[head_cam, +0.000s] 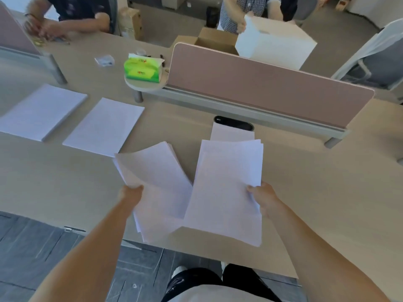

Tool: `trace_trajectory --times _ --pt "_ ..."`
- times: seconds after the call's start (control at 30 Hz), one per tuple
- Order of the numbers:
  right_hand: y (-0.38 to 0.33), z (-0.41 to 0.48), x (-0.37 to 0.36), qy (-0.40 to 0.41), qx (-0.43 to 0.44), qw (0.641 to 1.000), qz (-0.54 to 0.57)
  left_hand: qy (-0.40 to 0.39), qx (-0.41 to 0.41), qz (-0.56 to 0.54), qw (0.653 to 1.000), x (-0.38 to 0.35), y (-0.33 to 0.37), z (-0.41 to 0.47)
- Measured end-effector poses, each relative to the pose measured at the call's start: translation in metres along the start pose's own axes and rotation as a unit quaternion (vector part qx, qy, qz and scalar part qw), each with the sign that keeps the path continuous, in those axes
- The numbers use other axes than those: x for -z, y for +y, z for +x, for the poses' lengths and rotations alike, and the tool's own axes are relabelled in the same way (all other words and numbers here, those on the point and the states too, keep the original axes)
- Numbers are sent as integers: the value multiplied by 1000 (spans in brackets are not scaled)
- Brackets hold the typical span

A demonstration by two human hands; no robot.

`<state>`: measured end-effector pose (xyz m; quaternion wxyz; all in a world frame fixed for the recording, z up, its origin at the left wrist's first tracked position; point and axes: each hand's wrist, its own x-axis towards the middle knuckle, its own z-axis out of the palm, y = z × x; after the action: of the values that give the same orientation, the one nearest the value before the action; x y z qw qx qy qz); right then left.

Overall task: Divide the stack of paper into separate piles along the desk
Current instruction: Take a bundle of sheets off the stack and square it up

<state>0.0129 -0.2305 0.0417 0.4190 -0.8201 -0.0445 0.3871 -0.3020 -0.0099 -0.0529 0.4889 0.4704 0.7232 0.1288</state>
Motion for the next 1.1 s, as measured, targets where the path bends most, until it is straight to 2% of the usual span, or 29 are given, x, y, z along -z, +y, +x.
trace_trajectory --times 0.07,0.17,0.27,0.33,0.4,0.47,0.53,0.63,0.8,0.97,1.1 --pt "0 -2 7 -10 -4 1000 0 -10 12 33 999 -3 -3 0" --pt "-4 -4 18 -12 2 1000 8 36 18 119 992 -10 14 -20" --pt "-7 -3 30 -12 22 999 25 47 -31 170 984 -29 48 -55" --pt "-7 0 40 -14 45 998 34 -9 -78 136 988 -50 73 -75" --pt "-6 4 54 -17 73 996 41 -123 -123 38 984 -73 102 -98" --pt "-6 6 72 -18 106 993 49 -260 -131 -75 954 -100 130 -127" --pt "-8 7 95 -17 144 988 59 -330 -158 -117 923 -131 156 -158" --pt "-11 11 138 -24 203 973 103 -286 -243 -141 916 -179 187 -200" --pt "-16 32 222 7 239 949 207 -267 -332 -177 887 -248 223 -270" --pt "6 63 283 12 225 955 191 -277 -304 -171 895 -299 214 -293" --pt "20 78 316 -6 225 952 207 -326 -281 -166 887 -321 206 -303"
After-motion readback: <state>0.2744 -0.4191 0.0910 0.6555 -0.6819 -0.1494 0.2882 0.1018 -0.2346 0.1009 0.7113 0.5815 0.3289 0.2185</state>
